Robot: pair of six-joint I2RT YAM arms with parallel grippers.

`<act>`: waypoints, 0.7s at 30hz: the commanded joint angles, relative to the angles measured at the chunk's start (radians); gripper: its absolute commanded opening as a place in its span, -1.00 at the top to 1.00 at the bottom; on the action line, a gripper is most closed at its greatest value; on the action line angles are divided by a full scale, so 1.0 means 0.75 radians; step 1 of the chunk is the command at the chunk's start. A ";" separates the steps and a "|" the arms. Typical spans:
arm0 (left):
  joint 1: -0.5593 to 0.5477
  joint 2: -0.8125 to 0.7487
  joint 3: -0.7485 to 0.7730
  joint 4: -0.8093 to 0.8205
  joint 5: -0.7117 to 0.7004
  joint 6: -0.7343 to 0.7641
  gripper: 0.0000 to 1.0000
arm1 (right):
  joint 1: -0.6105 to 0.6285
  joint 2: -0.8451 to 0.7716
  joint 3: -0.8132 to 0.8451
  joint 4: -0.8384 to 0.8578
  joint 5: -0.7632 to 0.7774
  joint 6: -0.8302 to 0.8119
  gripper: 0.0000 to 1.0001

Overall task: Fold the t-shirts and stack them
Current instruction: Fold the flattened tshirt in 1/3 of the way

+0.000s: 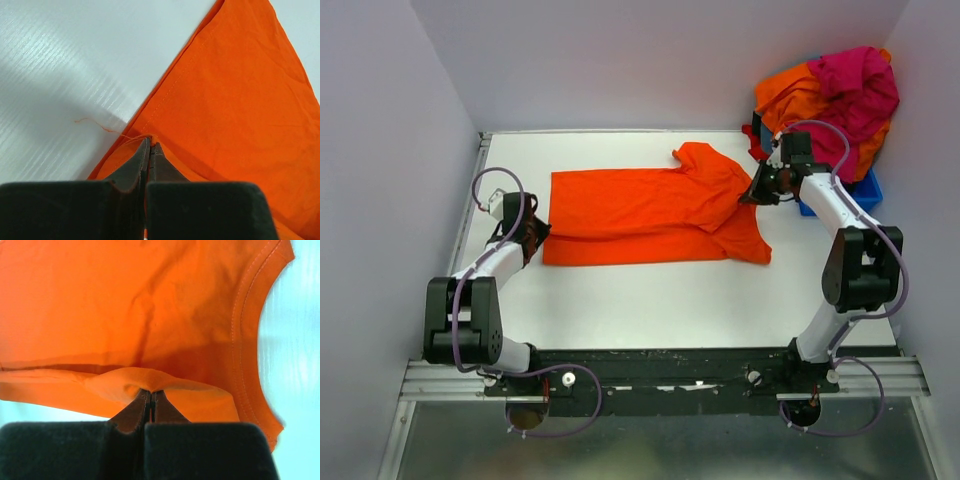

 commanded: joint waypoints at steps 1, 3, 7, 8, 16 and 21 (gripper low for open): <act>-0.004 0.054 0.063 0.048 -0.049 0.020 1.00 | 0.005 0.050 0.087 -0.064 0.043 -0.032 0.99; -0.004 0.075 0.075 0.060 -0.051 0.022 1.00 | 0.005 0.079 0.124 -0.076 0.051 -0.036 0.99; -0.004 0.126 0.094 0.120 -0.043 0.028 1.00 | 0.005 0.163 0.226 -0.103 0.067 -0.030 0.98; -0.004 0.142 0.102 0.124 -0.045 0.022 1.00 | 0.005 0.181 0.259 -0.115 0.065 -0.028 0.88; -0.004 0.130 0.168 0.038 -0.006 0.073 -0.55 | 0.007 -0.108 -0.055 0.144 0.087 0.123 -0.26; -0.004 -0.199 -0.053 0.018 -0.014 -0.029 -0.41 | 0.007 -0.430 -0.536 0.304 0.106 0.258 -0.22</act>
